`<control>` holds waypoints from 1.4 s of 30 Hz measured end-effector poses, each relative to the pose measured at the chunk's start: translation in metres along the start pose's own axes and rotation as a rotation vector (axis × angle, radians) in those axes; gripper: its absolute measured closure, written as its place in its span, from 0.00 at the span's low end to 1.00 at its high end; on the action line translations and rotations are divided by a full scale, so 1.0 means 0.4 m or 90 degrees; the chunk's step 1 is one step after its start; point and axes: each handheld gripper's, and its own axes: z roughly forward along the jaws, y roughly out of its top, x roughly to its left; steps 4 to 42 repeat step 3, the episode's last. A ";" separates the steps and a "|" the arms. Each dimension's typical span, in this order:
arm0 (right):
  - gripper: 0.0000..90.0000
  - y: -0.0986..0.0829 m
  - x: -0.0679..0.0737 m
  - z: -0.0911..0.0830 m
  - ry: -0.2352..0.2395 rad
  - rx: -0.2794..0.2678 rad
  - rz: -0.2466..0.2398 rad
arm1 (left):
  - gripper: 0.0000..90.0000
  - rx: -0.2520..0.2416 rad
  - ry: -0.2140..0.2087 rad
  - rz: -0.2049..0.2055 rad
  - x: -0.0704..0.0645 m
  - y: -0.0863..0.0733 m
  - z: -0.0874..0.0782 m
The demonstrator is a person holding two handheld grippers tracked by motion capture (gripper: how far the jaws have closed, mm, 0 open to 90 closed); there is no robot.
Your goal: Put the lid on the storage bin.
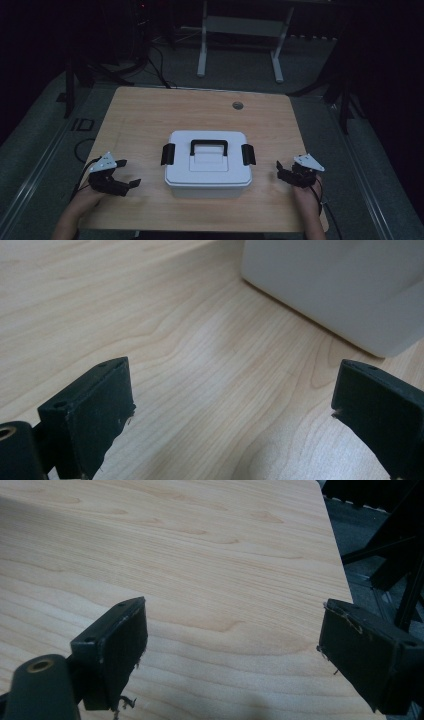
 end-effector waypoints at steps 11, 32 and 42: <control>0.13 0.000 0.001 0.000 0.001 0.000 -0.002 | 0.03 0.005 0.000 0.003 -0.002 -0.001 0.002; 0.13 0.000 0.001 0.000 0.001 0.000 -0.002 | 0.03 0.005 0.000 0.003 -0.002 -0.001 0.002; 0.13 0.000 0.001 0.000 0.001 0.000 -0.002 | 0.03 0.005 0.000 0.003 -0.002 -0.001 0.002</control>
